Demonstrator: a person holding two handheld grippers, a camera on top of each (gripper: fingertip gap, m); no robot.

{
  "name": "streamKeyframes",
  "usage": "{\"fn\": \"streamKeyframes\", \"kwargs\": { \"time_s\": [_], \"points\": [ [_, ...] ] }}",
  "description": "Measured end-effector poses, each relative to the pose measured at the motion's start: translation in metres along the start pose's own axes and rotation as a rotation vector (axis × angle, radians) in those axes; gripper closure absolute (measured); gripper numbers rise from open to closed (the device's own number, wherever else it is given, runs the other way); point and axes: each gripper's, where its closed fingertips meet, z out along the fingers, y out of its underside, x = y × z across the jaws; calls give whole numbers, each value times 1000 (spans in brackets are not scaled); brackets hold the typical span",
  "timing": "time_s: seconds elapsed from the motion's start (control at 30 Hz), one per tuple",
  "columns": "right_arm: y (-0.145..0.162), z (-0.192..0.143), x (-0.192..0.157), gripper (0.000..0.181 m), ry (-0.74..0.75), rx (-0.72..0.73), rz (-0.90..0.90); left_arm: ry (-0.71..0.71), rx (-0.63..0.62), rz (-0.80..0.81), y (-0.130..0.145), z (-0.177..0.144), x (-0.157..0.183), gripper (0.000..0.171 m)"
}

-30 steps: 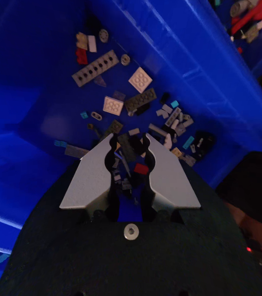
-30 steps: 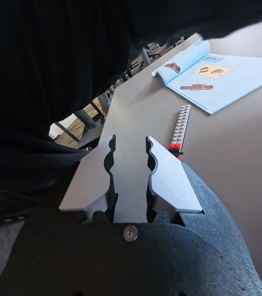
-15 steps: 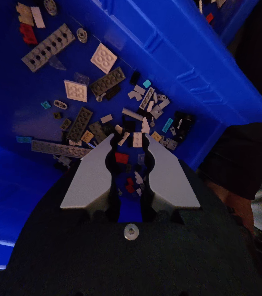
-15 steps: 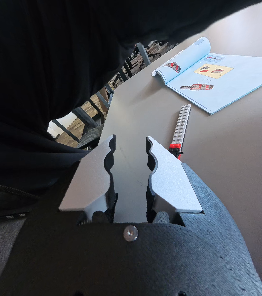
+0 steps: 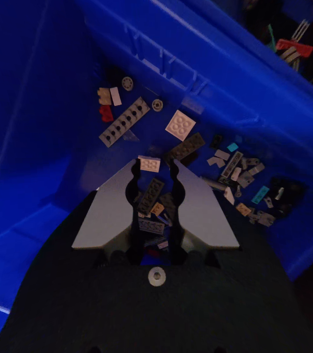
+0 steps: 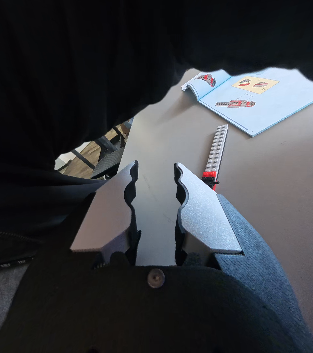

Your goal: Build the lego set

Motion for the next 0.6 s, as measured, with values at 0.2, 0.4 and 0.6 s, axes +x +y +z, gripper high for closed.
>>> {"fn": "streamKeyframes", "kwargs": {
  "time_s": [0.2, 0.4, 0.6],
  "points": [
    [0, 0, 0, 141, -1, -3, 0, -19, -25, 18, 3, 6, -5, 142],
    [0, 1, 0, 141, -1, -4, -1, 12, -37, 20, 7, 6, -2, 148],
    [1, 1, 0, 141, -2, -4, 0, 37, 12, -28, 7, -9, -5, 148]
  ]
}}
